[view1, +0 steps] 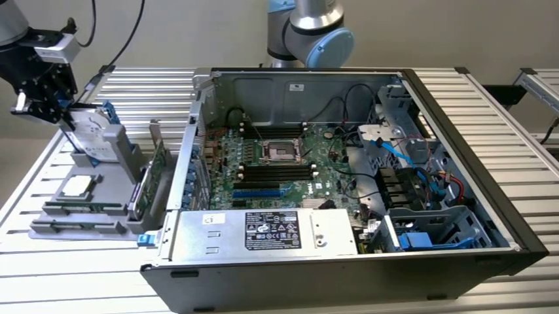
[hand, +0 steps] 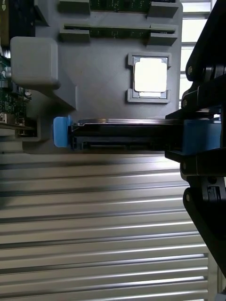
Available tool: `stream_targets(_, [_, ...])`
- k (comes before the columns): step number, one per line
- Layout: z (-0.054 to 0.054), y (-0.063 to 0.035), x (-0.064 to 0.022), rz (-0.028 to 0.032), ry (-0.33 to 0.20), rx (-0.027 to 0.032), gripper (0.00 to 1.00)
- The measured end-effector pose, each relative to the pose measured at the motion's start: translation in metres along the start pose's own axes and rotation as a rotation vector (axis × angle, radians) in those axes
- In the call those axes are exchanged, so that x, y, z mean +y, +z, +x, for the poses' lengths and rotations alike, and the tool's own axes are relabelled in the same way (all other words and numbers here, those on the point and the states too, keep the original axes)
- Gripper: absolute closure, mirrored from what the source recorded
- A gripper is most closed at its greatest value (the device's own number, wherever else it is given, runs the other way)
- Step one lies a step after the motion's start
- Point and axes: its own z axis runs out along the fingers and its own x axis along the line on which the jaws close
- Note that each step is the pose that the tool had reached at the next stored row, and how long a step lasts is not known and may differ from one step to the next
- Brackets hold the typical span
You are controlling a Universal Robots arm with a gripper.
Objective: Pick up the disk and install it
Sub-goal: 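Pick up the disk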
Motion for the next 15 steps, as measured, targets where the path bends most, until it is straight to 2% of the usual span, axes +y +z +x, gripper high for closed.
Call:
stream_targets(3, [0.0000, -0.0003, 0.0000, 0.0001, 0.000, -0.0001, 0.66])
stream_targets(7, [0.0000, -0.0002, 0.0000, -0.0035, 0.000, 0.0002, 0.66])
stream_targets(15, [0.0001, 0.0008, -0.0001, -0.0066, -0.001, 0.0002, 0.66])
